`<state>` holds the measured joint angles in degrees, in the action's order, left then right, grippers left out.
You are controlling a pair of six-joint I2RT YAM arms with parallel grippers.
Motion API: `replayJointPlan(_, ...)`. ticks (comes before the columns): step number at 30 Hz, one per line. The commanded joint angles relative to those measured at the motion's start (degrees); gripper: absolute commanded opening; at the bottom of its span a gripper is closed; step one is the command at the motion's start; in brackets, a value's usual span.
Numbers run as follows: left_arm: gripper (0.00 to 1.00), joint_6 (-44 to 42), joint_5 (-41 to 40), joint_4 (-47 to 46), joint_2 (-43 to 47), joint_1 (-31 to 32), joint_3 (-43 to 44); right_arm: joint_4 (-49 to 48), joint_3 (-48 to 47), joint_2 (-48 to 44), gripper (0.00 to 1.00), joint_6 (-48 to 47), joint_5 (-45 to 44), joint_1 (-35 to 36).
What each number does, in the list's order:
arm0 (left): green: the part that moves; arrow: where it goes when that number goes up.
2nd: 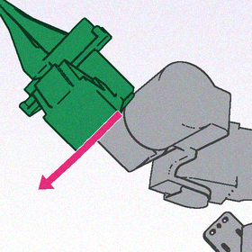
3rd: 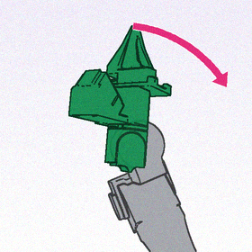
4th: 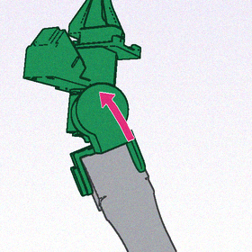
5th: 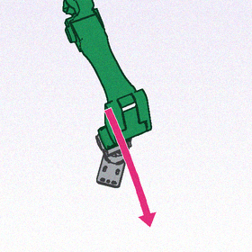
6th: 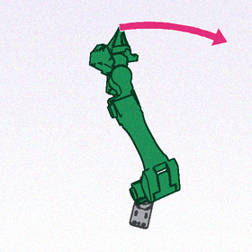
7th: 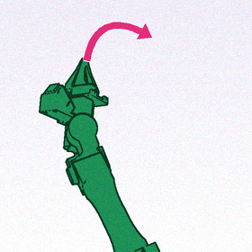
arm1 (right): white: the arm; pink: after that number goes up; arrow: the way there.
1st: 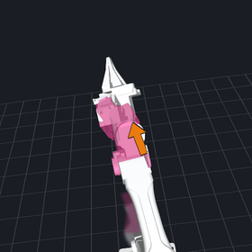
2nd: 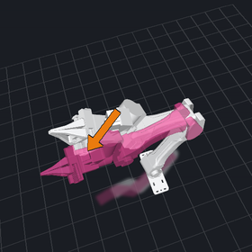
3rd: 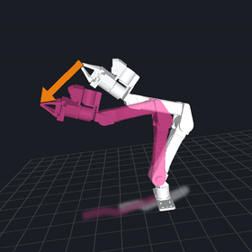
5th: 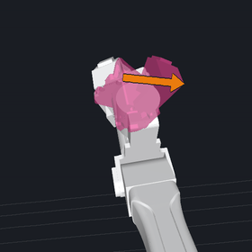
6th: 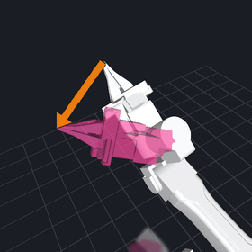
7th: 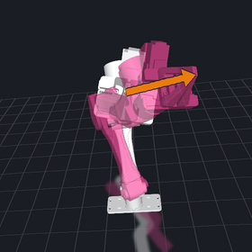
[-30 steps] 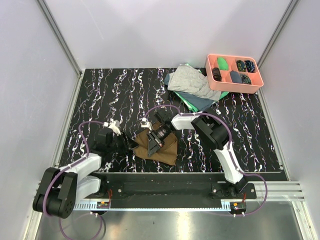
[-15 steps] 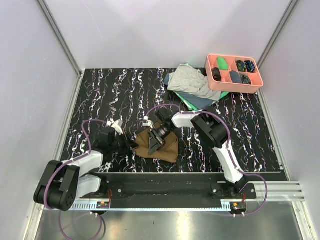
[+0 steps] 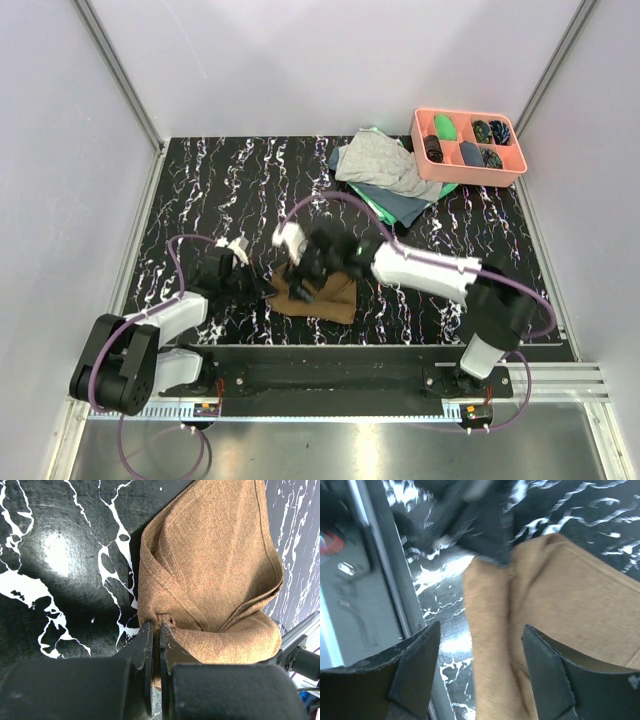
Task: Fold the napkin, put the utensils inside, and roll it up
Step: Roll the napkin with the utensil
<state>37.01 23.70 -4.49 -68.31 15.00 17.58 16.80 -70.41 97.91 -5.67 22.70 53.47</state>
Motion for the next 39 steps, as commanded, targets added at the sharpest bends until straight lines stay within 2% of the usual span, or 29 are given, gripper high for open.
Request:
replayJointPlan(1, 0.0, -2.03, -1.47, 4.14, -1.29, 0.29, 1.23, -10.79, 9.14, -2.28, 0.75, -6.45, -26.37, 9.09)
replayJointPlan(6, 0.0, -2.03, -1.03, 4.05, -2.26, 0.29, 1.49, -13.63, 11.79, -0.1, 0.76, -9.35, -32.71, 13.58)
replayJointPlan(14, 0.0, -2.03, -0.94, 4.05, -2.44, 0.29, 1.49, -13.99, 11.61, 4.66, 0.74, -13.31, -34.39, 14.55)
replayJointPlan(17, 0.0, -2.12, -0.85, 4.05, -2.61, 0.29, 1.58, -13.37, 11.17, 5.71, 0.67, -12.79, -33.34, 14.64)
replayJointPlan(18, 0.0, -2.12, -0.77, 3.97, -2.7, 0.29, 1.66, -13.11, 11.0, 6.58, 0.62, -12.18, -33.42, 14.47)
replayJointPlan(19, 0.0, -2.21, -0.42, 3.53, -2.61, 0.29, 1.66, -12.5, 10.56, 6.94, 0.5, -11.91, -33.07, 14.47)
replayJointPlan(20, 0.0, -2.21, 0.46, 3.18, -2.53, 0.29, 1.49, -12.06, 10.3, 7.29, 0.43, -11.47, -31.68, 13.94)
replayJointPlan(21, 0.02, -2.21, 0.9, 2.74, -2.53, 0.29, 1.58, -11.35, 10.03, 7.73, 0.39, -10.25, -30.1, 13.5)
replayJointPlan(22, 0.11, -2.21, 1.43, 1.86, -2.35, 0.29, 1.66, -10.04, 9.6, 7.74, 0.34, -9.54, -28.43, 13.06)
replayJointPlan(24, 0.35, -1.95, 1.7, 1.59, -1.56, 0.2, 2.01, -8.81, 9.42, 7.39, 0.31, -7.61, -22.98, 11.14)
replayJointPlan(28, 0.63, -2.12, -2.07, 4.39, 2.3, -0.24, 3.42, -4.68, 8.45, 7.21, 0.24, -4.79, -11.21, 6.83)
replayJointPlan(31, 0.7, -2.74, -6.29, 8.43, 6.95, -0.5, 3.77, -2.22, 7.14, 8.17, 0.22, -3.21, -3.03, 3.58)
replayJointPlan(35, 0.71, -1.86, -9.11, 8.89, 11.61, -0.68, 0.62, 1.04, 4.41, 10.72, 0.21, -1.98, 9.43, -0.2)
replayJointPlan(39, 0.71, -1.86, -7.01, 5.47, 15.57, -0.68, -2.37, 3.24, 1.69, 14.31, 0.2, -0.57, 18.15, -3.02)
